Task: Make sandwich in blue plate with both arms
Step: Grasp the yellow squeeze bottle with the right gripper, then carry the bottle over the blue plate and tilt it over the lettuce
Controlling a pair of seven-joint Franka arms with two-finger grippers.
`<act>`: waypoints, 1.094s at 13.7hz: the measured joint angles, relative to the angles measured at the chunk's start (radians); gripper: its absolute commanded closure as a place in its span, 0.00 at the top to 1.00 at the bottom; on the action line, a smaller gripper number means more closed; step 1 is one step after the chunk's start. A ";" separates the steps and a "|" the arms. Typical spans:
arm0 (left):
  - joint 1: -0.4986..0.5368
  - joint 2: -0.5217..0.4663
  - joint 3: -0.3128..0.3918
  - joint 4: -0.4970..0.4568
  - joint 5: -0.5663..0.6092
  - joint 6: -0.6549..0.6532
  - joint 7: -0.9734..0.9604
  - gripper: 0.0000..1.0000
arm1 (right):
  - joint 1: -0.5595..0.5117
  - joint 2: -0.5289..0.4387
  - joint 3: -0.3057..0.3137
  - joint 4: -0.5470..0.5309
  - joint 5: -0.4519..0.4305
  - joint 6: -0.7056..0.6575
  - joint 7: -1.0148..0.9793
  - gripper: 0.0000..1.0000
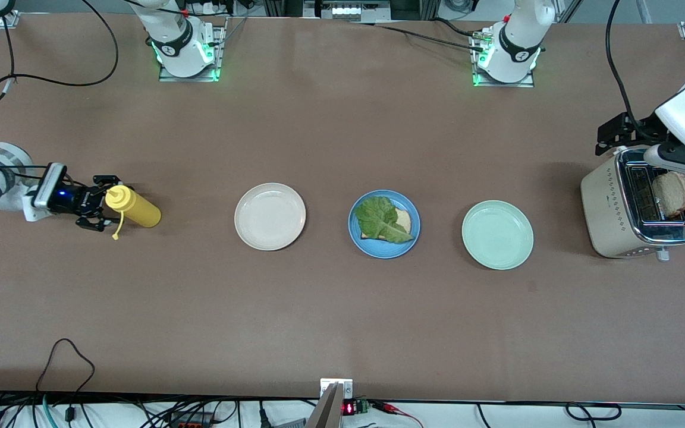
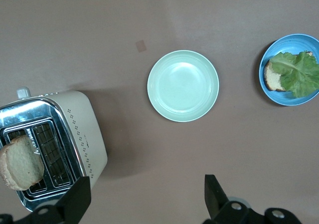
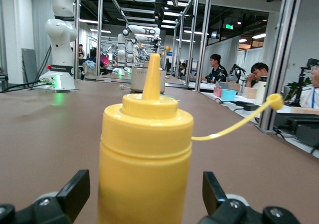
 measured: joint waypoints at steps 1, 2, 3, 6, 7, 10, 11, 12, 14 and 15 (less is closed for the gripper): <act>0.000 0.000 0.000 0.000 0.000 0.000 0.000 1.00 | 0.010 0.005 0.002 0.000 0.000 -0.001 -0.001 1.00; 0.000 0.000 0.000 0.000 0.000 0.000 0.000 1.00 | 0.019 0.007 0.003 0.000 0.000 -0.001 -0.001 1.00; 0.000 0.000 0.000 0.000 0.000 -0.001 0.000 1.00 | 0.025 0.007 0.003 0.001 0.000 -0.001 -0.001 0.79; 0.000 0.000 0.000 0.000 0.000 -0.002 -0.003 1.00 | 0.042 0.007 0.005 0.008 0.000 -0.001 -0.002 0.14; 0.000 0.000 0.000 0.000 0.000 -0.002 -0.005 1.00 | 0.045 0.006 0.005 0.012 0.001 -0.001 -0.001 0.14; -0.001 0.000 0.000 0.000 0.000 -0.002 -0.006 1.00 | 0.081 -0.013 0.008 0.030 0.001 0.012 0.046 0.14; -0.002 0.000 -0.001 0.001 0.000 -0.002 -0.006 1.00 | 0.113 -0.041 0.011 0.039 0.001 0.032 0.093 0.14; -0.004 0.000 -0.003 0.001 0.000 -0.002 -0.006 1.00 | 0.155 -0.081 0.015 0.046 0.001 0.060 0.154 0.14; -0.004 0.000 -0.008 0.002 0.000 -0.012 -0.006 1.00 | 0.268 -0.177 0.020 0.052 0.003 0.135 0.289 0.14; -0.004 0.000 -0.009 0.002 0.000 -0.025 -0.006 1.00 | 0.326 -0.217 0.021 0.053 0.003 0.181 0.350 0.14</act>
